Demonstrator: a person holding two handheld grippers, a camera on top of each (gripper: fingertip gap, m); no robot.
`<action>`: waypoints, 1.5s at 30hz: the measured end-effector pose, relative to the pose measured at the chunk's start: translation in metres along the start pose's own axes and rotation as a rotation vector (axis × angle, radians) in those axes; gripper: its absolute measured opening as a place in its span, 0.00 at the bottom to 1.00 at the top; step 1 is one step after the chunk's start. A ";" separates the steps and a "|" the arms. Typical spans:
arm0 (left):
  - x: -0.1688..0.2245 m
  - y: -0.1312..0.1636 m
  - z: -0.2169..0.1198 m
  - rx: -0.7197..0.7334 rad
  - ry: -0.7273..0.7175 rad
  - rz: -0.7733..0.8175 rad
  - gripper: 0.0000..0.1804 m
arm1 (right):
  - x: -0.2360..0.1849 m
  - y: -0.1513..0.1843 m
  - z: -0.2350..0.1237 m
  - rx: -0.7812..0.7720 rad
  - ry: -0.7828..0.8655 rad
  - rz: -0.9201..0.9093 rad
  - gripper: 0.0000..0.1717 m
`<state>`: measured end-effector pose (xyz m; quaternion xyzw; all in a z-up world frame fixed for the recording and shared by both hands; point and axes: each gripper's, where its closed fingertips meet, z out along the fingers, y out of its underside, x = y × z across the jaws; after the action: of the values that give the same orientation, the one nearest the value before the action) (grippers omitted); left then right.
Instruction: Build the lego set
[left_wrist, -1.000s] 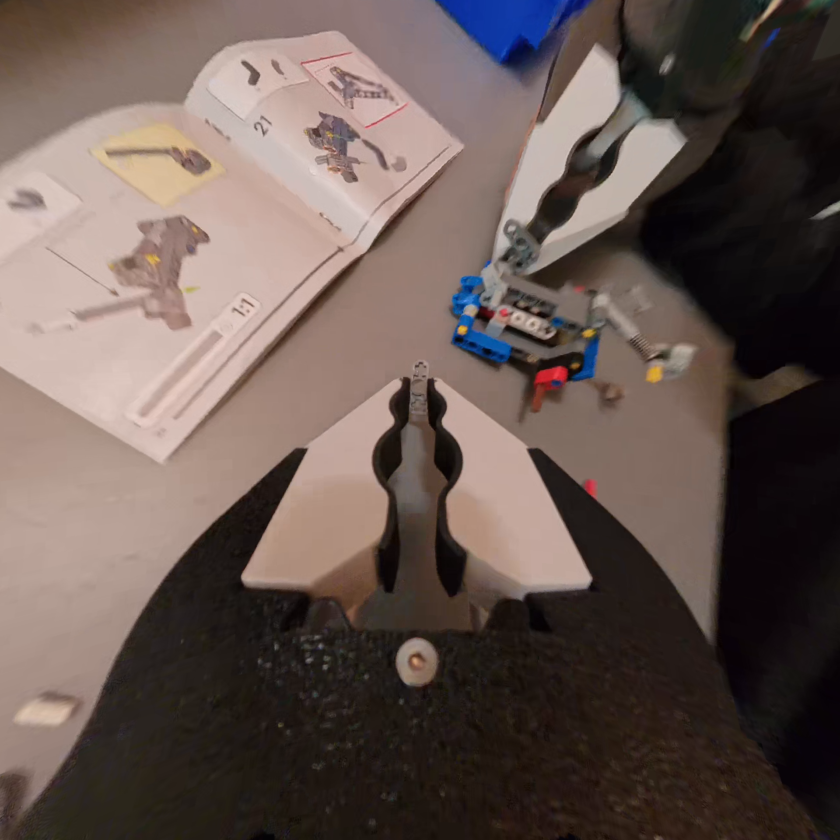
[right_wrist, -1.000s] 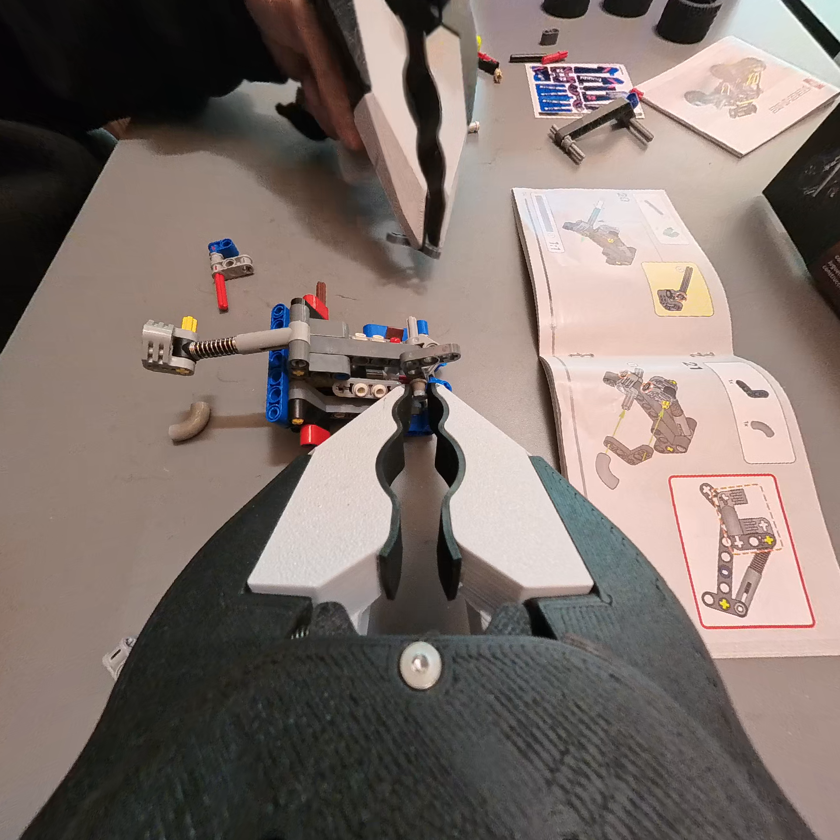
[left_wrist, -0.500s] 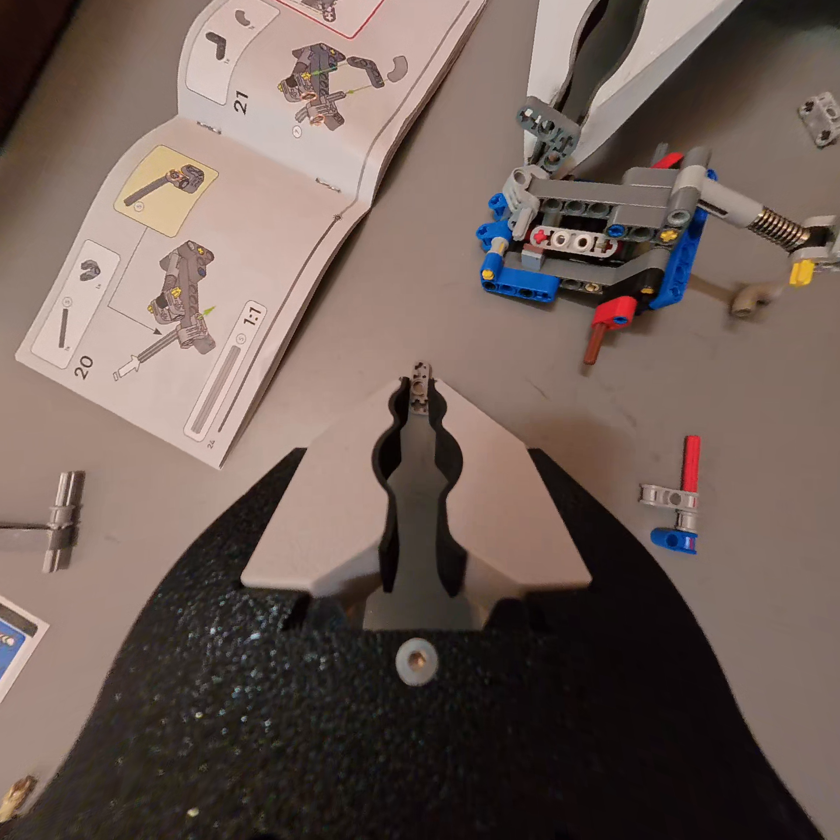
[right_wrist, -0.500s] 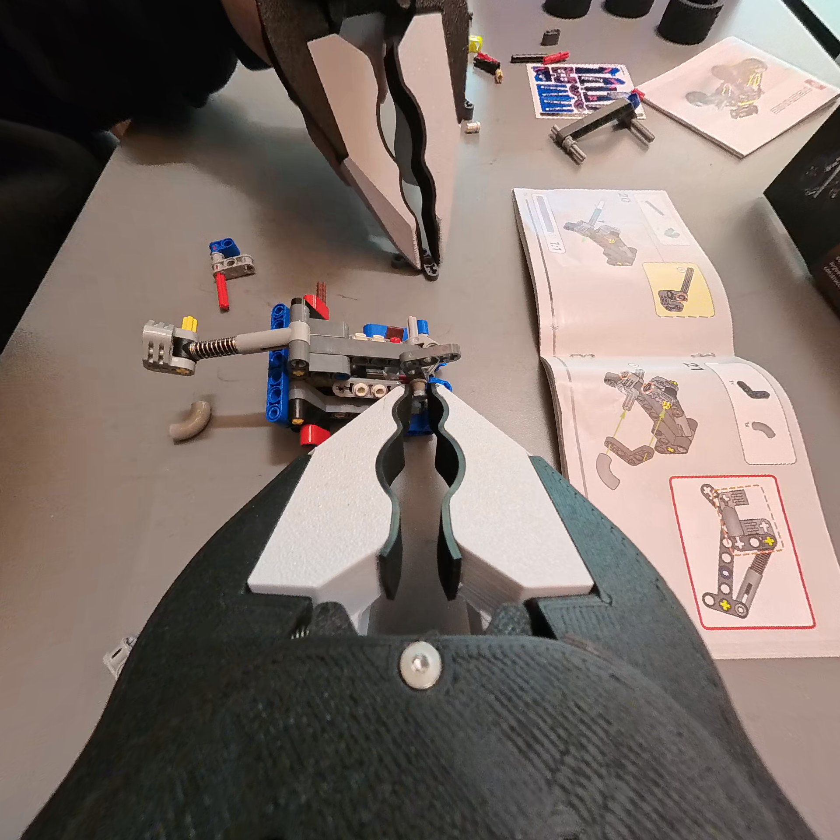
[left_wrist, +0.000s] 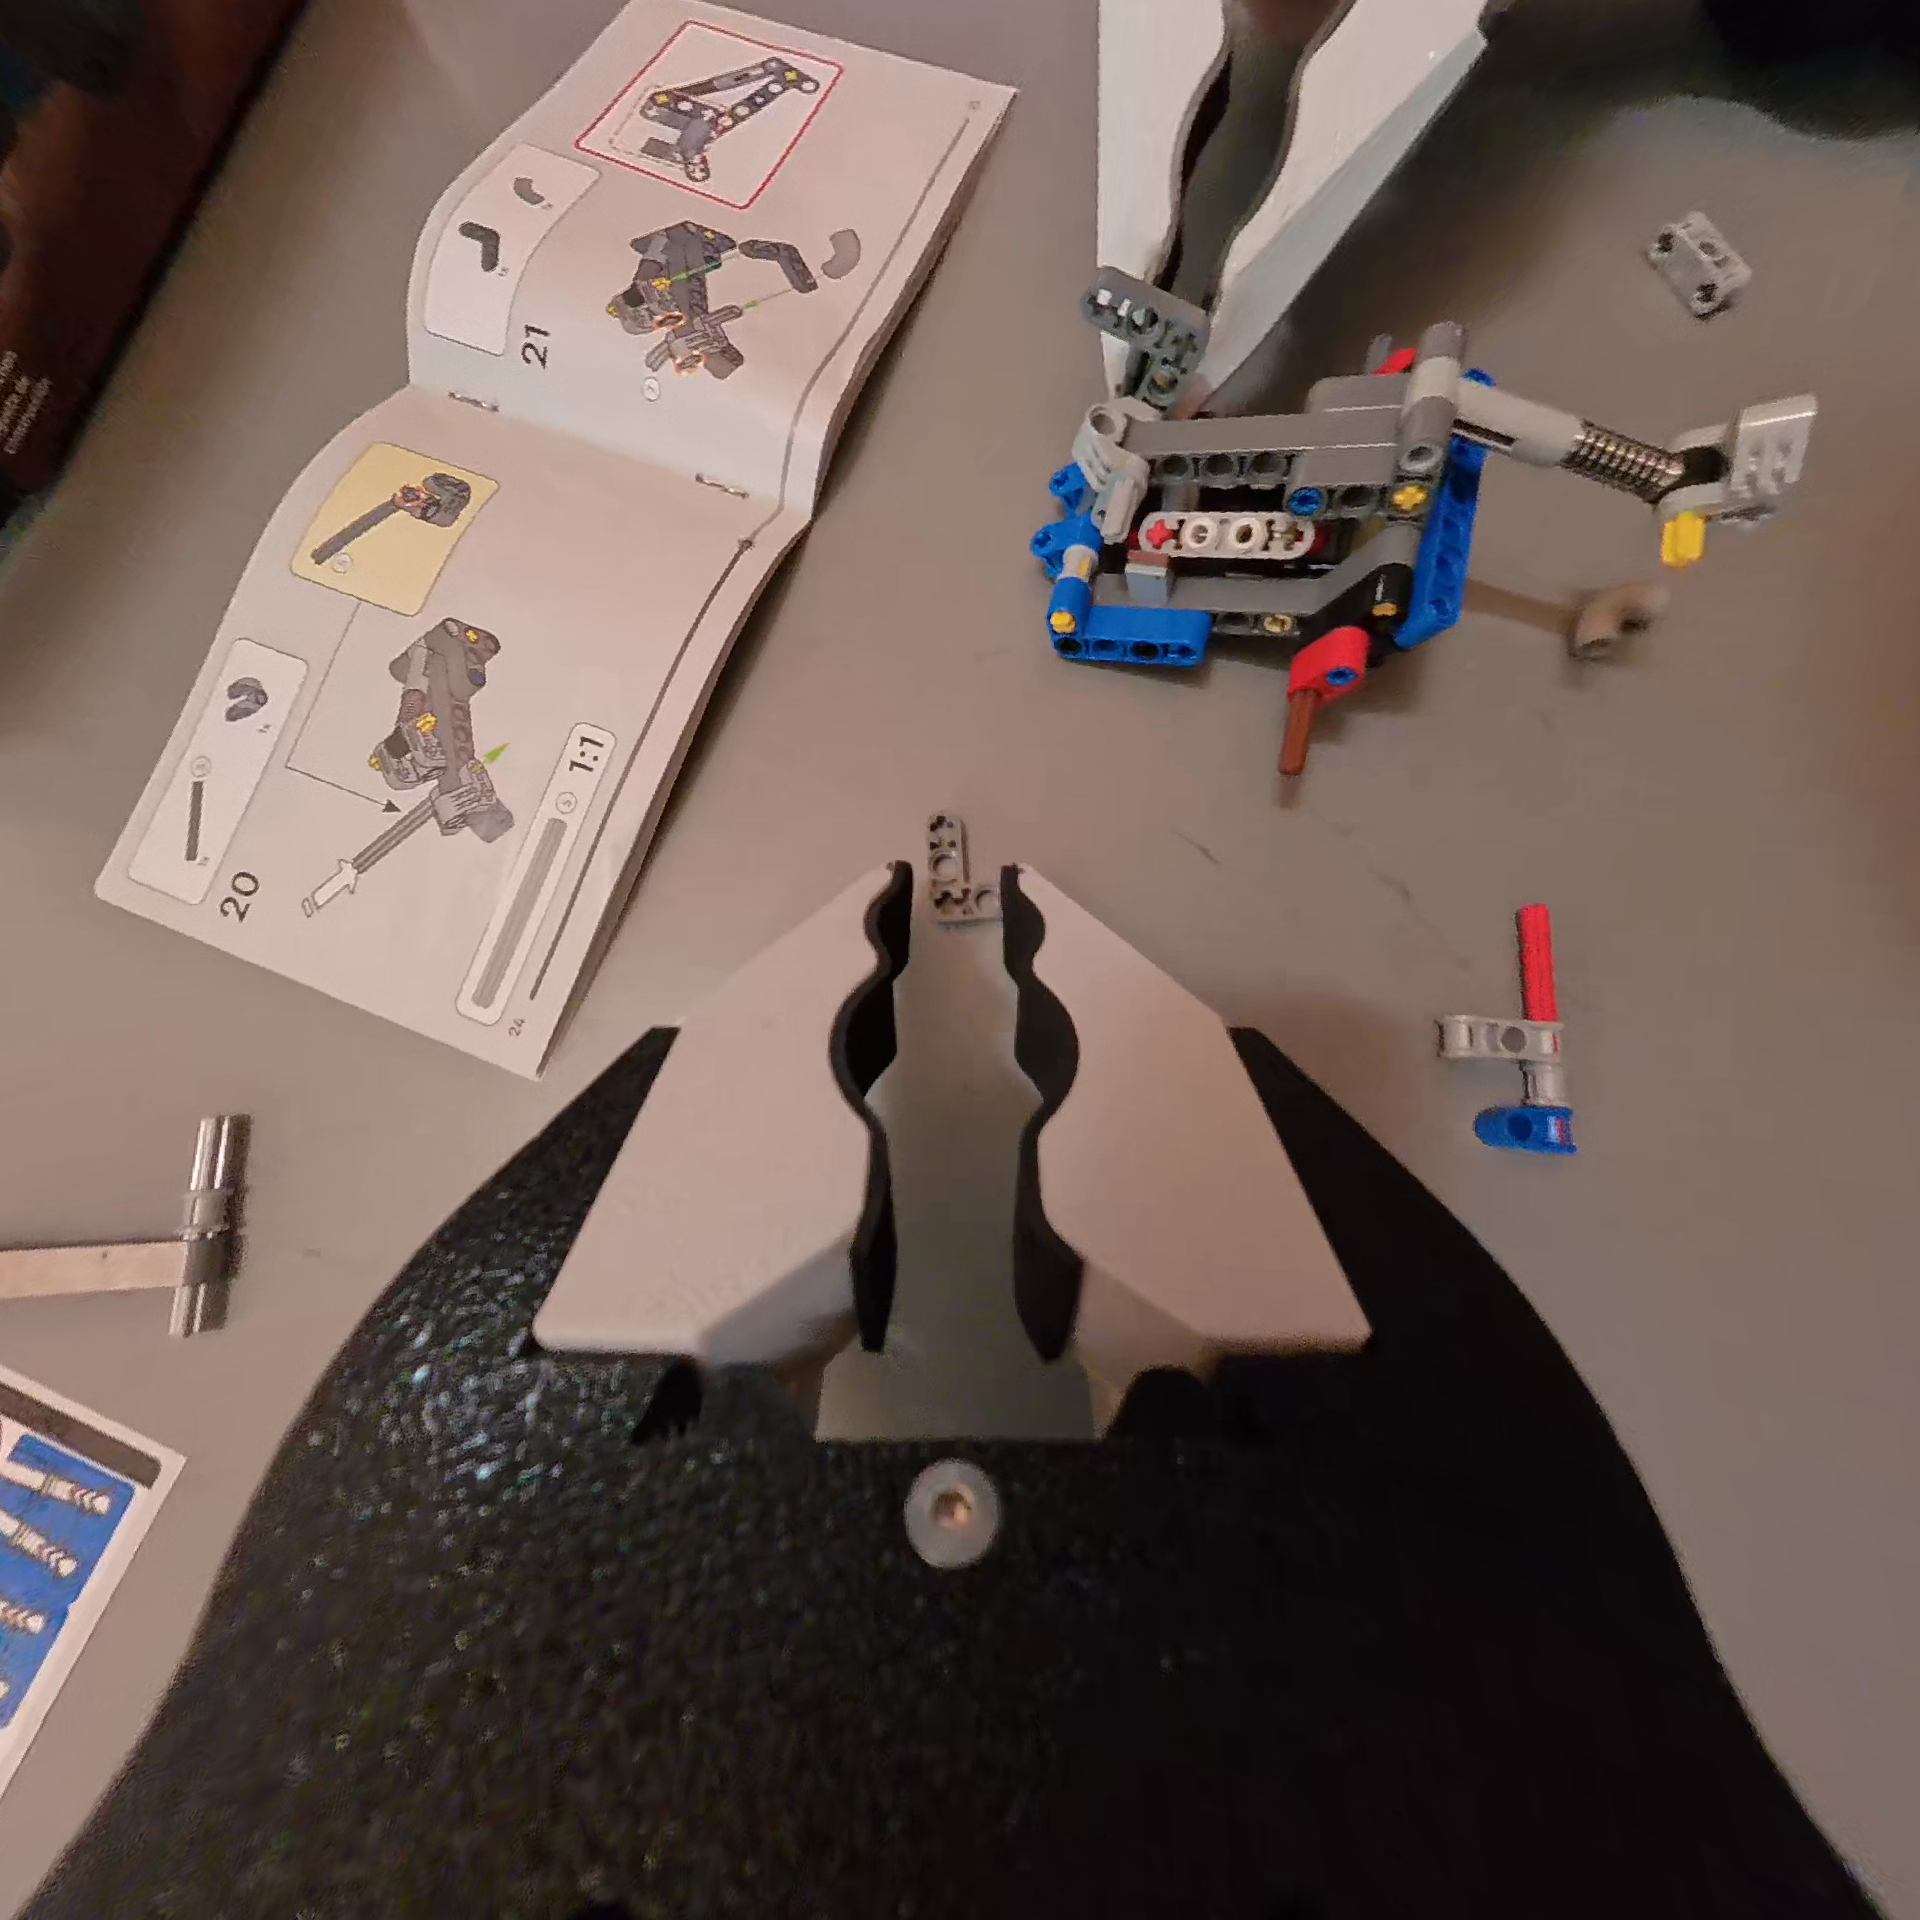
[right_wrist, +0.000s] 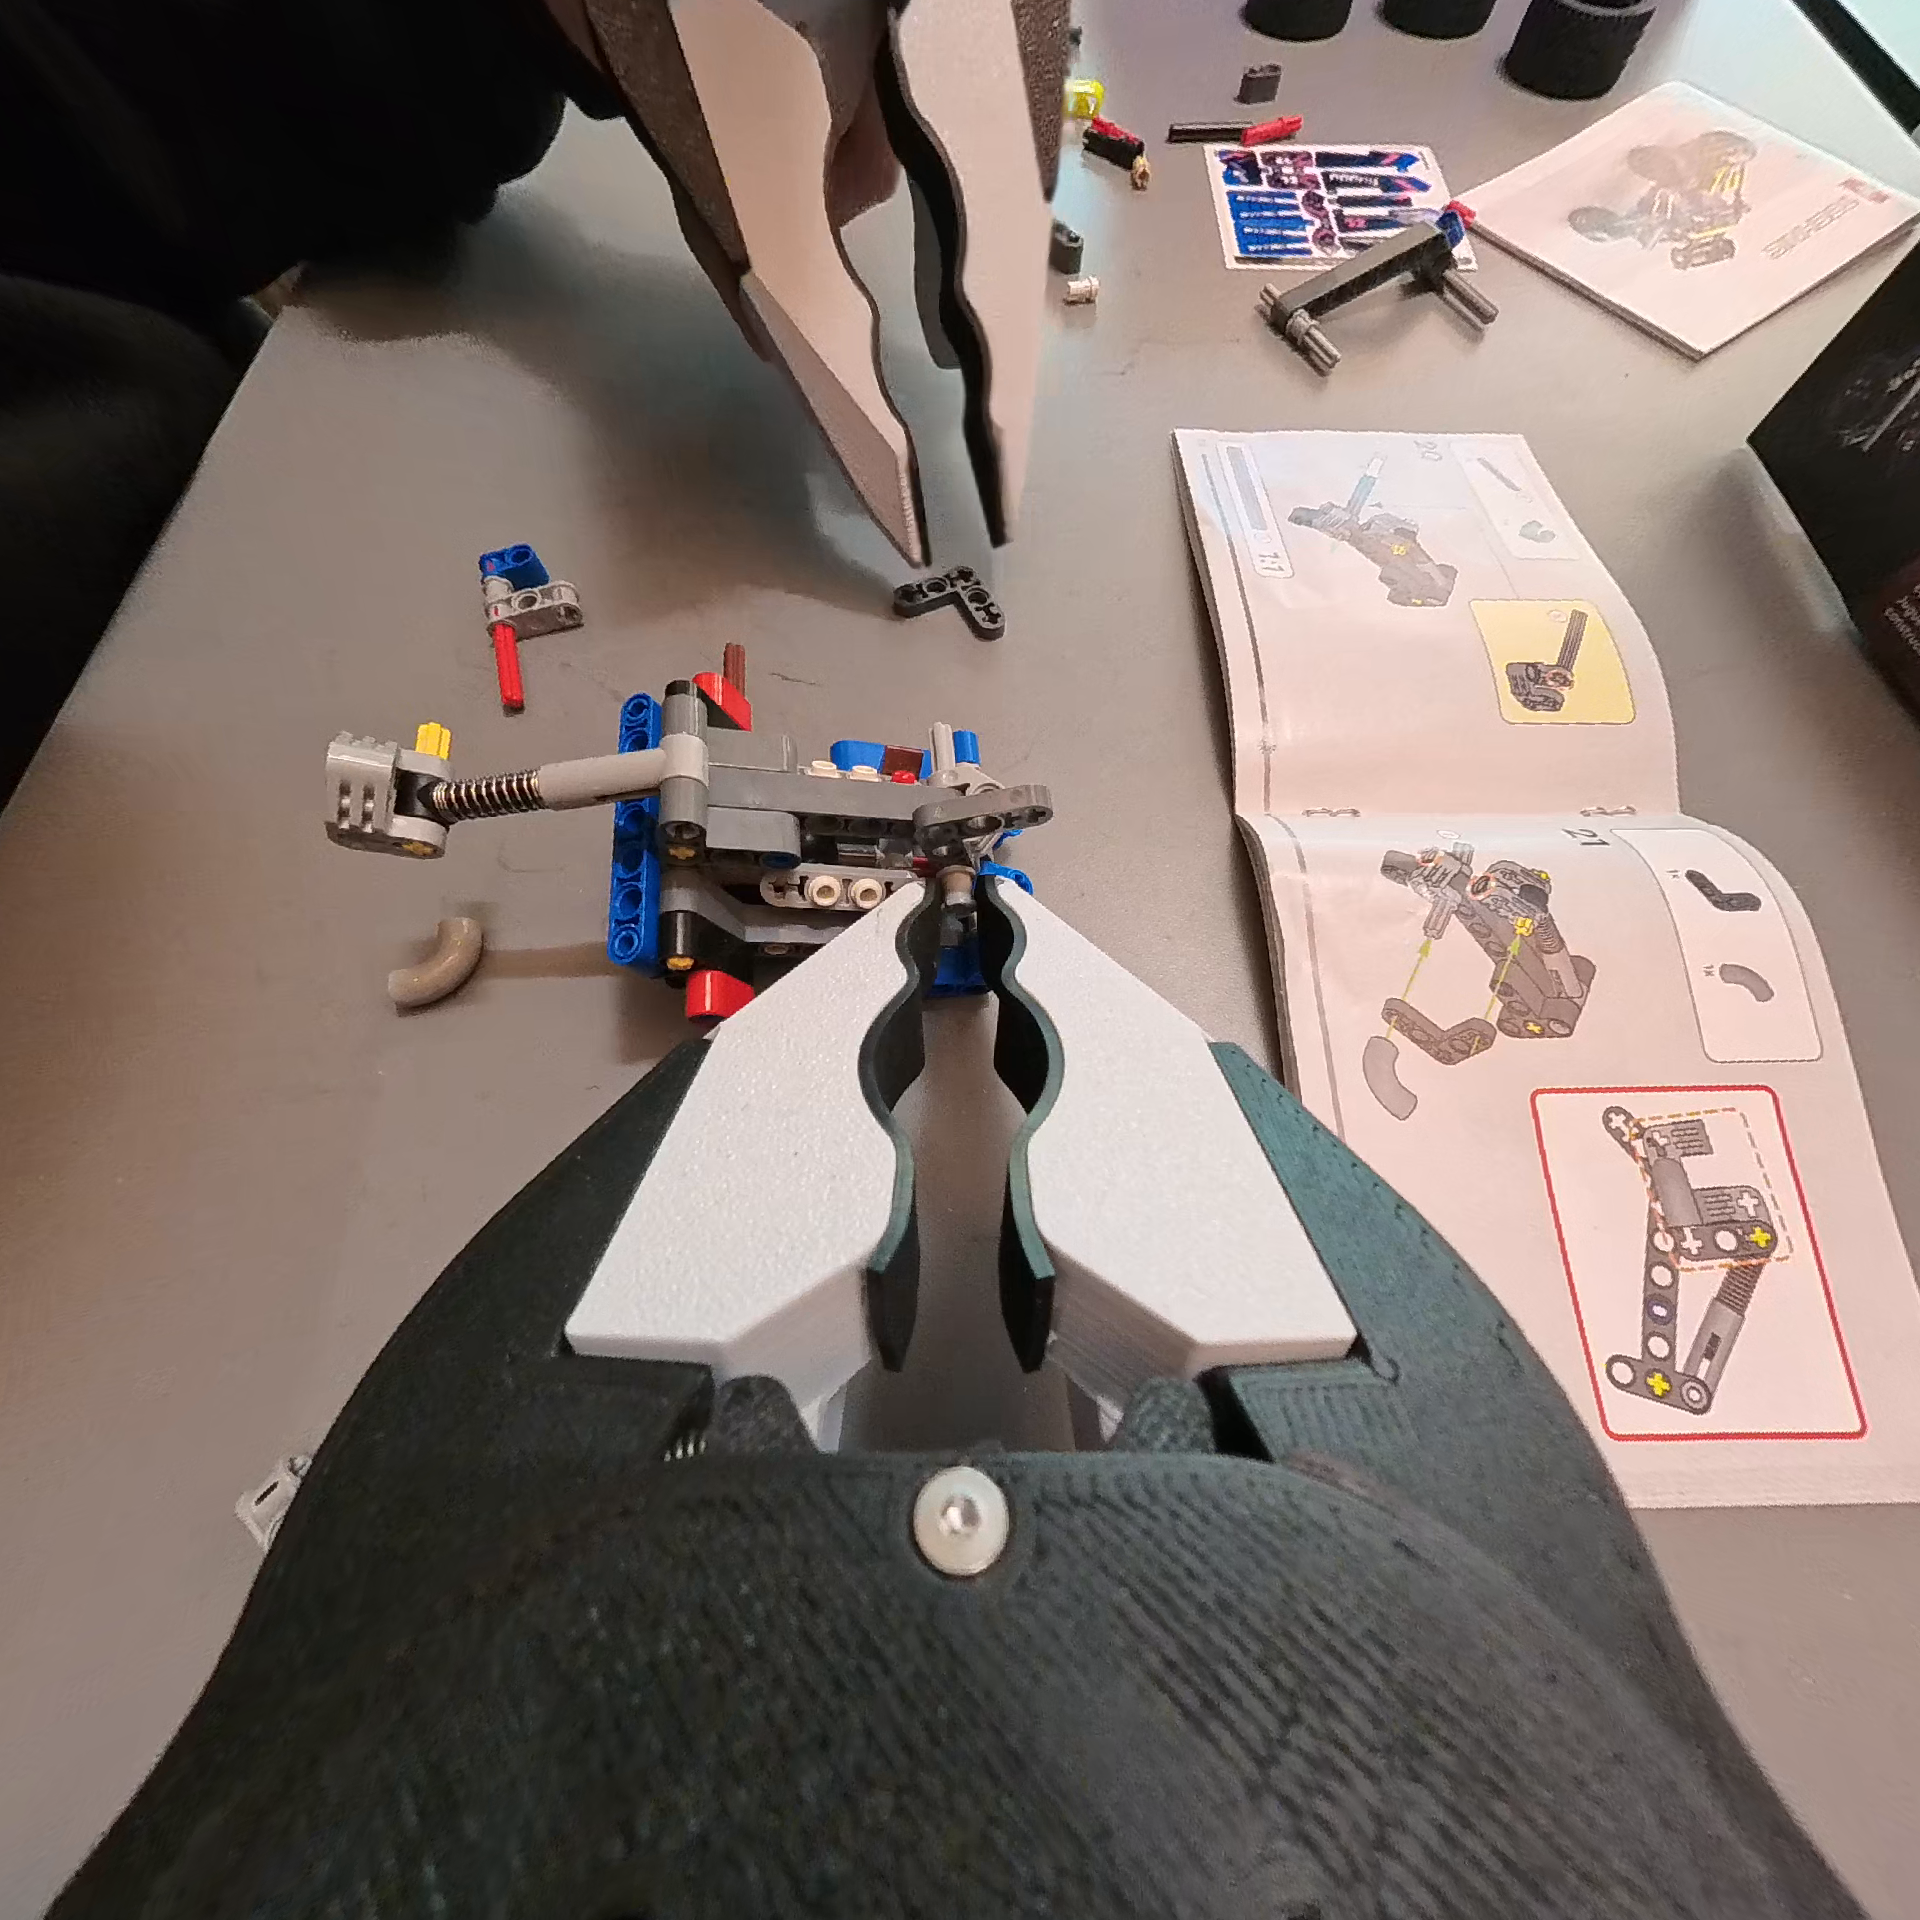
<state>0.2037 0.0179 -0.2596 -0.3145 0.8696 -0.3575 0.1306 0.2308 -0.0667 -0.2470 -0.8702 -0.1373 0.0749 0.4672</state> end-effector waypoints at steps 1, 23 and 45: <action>0.001 0.000 -0.001 0.007 0.007 -0.001 0.07 | 0.000 0.000 0.000 0.000 0.000 0.000 0.02; 0.020 0.009 0.006 -0.021 0.089 0.023 0.03 | -0.001 0.000 0.000 0.000 -0.006 0.001 0.03; -0.019 -0.015 -0.020 0.292 0.124 -0.271 0.02 | -0.005 0.000 0.000 0.002 -0.020 -0.022 0.03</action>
<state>0.2165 0.0327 -0.2347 -0.3837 0.7647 -0.5127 0.0715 0.2262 -0.0684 -0.2468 -0.8675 -0.1514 0.0787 0.4672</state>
